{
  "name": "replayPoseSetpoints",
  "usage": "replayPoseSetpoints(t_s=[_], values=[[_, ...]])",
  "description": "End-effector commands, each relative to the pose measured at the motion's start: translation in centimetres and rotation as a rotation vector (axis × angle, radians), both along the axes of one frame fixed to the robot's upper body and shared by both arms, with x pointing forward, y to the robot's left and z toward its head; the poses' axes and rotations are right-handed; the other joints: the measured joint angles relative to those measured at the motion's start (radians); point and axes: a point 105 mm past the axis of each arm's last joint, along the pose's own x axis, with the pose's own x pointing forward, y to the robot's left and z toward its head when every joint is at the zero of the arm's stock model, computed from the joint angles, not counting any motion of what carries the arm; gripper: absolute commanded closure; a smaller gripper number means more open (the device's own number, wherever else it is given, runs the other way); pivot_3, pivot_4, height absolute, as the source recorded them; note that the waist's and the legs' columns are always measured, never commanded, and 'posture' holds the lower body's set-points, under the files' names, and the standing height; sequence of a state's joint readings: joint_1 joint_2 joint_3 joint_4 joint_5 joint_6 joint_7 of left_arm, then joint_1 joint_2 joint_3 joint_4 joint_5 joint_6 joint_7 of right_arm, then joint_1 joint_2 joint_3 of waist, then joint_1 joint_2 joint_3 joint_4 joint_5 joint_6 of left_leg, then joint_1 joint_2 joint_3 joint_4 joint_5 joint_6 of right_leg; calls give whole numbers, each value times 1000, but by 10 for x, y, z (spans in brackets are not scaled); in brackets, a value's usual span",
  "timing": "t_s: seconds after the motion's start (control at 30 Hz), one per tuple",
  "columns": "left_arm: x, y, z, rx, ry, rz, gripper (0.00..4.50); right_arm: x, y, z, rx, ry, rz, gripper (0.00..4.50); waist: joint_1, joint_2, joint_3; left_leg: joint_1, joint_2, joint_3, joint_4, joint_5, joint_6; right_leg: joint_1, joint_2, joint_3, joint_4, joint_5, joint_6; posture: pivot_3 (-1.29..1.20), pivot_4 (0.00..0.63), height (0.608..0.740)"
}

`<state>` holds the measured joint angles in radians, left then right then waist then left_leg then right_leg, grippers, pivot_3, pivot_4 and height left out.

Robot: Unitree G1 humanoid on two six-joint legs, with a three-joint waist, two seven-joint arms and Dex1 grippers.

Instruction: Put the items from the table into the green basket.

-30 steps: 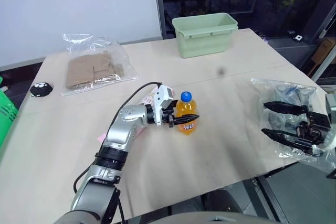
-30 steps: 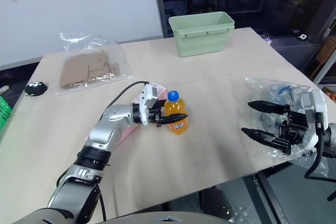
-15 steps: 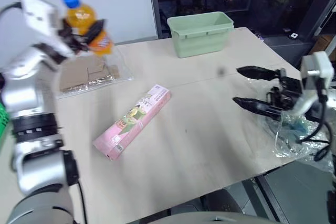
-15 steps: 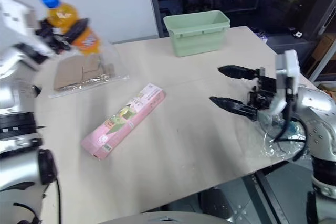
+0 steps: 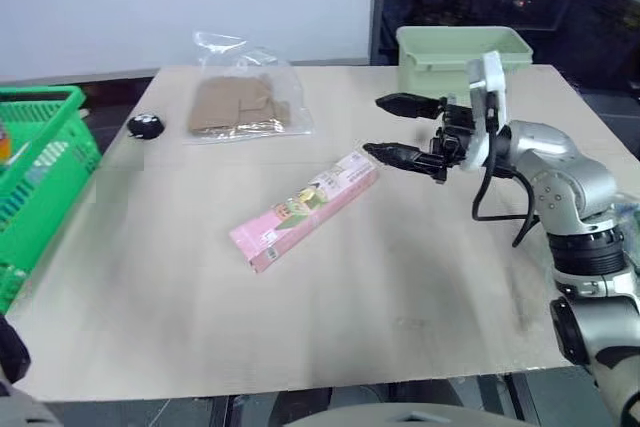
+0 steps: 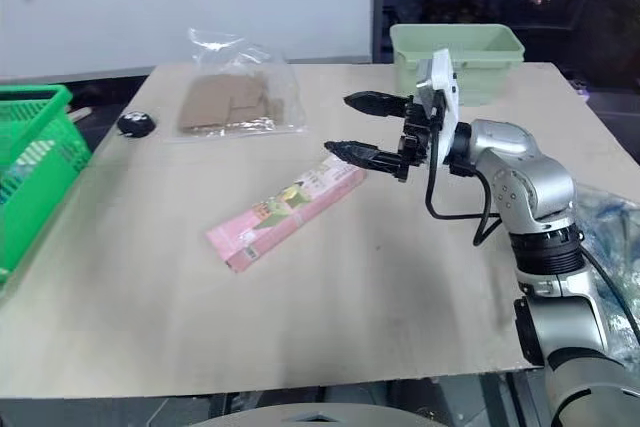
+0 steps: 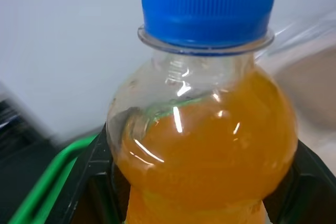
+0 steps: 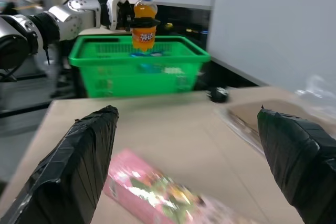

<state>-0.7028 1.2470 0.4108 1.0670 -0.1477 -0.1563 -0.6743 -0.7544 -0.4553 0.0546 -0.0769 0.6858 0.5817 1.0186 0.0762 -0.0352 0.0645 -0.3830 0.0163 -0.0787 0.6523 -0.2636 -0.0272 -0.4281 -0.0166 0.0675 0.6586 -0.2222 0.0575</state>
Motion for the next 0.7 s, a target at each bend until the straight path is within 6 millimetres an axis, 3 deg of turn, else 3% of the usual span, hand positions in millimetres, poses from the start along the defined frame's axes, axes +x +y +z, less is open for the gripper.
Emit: replayPoseSetpoints(t_s=[0.03,0.13,0.4,0.43,0.53,0.7], values=[[-16,7,47,122,-108,77,1997,-6,5,17,28,-37,26,0,18,-4,-2,0,0,-1,0,1,-2,0,0,-1,1,0,0,215,0,740],[-24,20,42,128,-88,165,1997,-7,8,18,37,-55,20,0,23,-5,-3,3,0,-2,0,2,-3,4,1,-2,1,0,0,203,0,740],[-28,37,-8,75,50,240,1997,-6,7,11,34,-68,-7,0,17,-7,-5,13,1,-2,1,2,-3,13,2,-2,2,0,0,187,0,740],[-28,38,-10,60,43,245,1194,-6,7,11,32,-73,-13,0,17,-8,-6,13,2,-2,1,2,-3,13,2,-2,2,0,-1,187,0,740],[-28,40,-10,-5,0,264,54,-6,4,11,37,-74,-29,0,14,-9,-7,14,2,-2,1,2,-4,14,2,-2,2,0,-1,156,0,740],[-26,40,6,-105,-145,272,54,-5,-2,7,16,-88,-72,0,10,-10,-7,16,2,-2,1,2,-4,15,2,-2,2,0,-1,156,0,740]])
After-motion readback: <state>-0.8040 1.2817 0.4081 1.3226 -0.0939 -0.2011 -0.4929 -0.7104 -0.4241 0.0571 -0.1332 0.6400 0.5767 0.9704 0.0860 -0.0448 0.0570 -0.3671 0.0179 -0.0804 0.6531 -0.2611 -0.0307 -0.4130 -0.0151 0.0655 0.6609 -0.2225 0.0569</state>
